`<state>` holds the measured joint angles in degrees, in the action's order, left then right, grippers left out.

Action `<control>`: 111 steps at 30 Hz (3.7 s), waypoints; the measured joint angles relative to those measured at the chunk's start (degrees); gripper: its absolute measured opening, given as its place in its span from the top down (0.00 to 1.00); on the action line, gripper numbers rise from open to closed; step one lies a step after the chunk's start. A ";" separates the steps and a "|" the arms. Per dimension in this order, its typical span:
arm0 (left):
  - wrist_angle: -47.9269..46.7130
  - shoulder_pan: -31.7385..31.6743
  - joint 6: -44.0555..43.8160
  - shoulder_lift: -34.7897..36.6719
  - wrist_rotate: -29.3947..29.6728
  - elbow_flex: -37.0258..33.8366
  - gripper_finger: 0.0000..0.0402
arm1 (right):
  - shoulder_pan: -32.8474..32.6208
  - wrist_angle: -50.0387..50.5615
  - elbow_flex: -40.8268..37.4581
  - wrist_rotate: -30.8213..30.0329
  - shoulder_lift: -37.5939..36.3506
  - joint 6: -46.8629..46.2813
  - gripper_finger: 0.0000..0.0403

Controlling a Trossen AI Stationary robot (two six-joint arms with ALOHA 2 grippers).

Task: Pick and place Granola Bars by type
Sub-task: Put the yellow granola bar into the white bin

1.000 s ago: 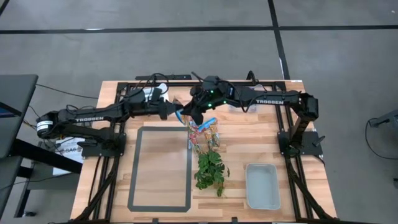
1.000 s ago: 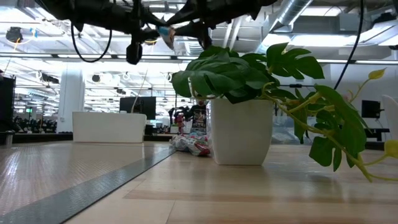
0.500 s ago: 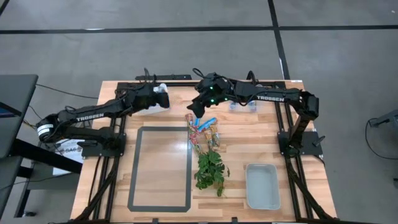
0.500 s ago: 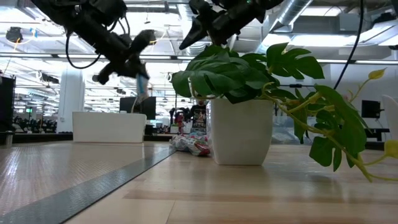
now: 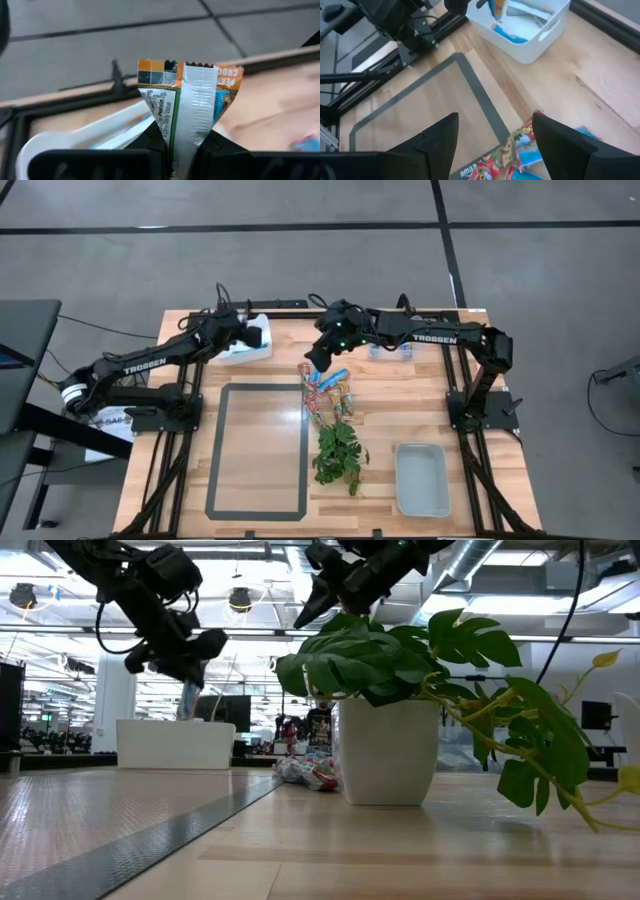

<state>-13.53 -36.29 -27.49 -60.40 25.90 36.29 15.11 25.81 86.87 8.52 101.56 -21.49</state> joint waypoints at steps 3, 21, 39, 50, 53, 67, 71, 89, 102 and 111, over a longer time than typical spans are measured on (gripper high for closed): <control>-4.42 -0.88 0.06 0.00 0.30 0.00 0.91 | 0.00 0.94 0.00 -0.49 0.00 -0.03 0.40; -4.74 -4.22 1.64 0.04 -9.85 0.02 0.55 | -0.02 5.88 0.00 -0.86 0.00 -7.61 0.40; 54.50 -2.12 -10.99 0.07 -71.00 0.07 0.55 | -6.12 31.31 -0.13 -5.68 2.99 -15.96 0.40; 63.13 7.51 -20.52 0.07 -73.96 0.13 0.55 | -12.07 34.03 -0.12 -9.76 15.04 -19.49 0.40; 61.75 9.19 -20.39 0.03 -73.81 0.13 0.55 | -12.86 33.55 -0.18 -10.36 16.50 -20.08 0.40; 59.18 10.27 -20.35 0.02 -73.58 0.11 0.55 | -12.23 28.62 -0.36 -6.51 19.80 -19.92 0.43; 59.13 10.27 -20.35 0.02 -73.41 0.11 0.55 | -11.91 28.10 -0.35 -6.33 19.71 -19.20 0.52; 47.23 10.23 -15.80 0.00 -68.73 0.04 0.55 | -10.89 27.37 -0.35 -7.67 14.02 -19.07 0.88; 40.42 10.21 -13.38 0.00 -56.92 0.04 0.55 | -6.21 9.79 -0.33 -8.50 -0.23 -20.57 0.87; 37.34 10.18 -13.42 0.00 -47.21 0.04 0.55 | -3.57 -4.31 -0.33 -3.19 -4.09 -20.57 0.87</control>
<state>23.81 -26.11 -40.91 -60.40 -21.31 36.34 11.54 21.51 86.54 5.32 97.47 -42.06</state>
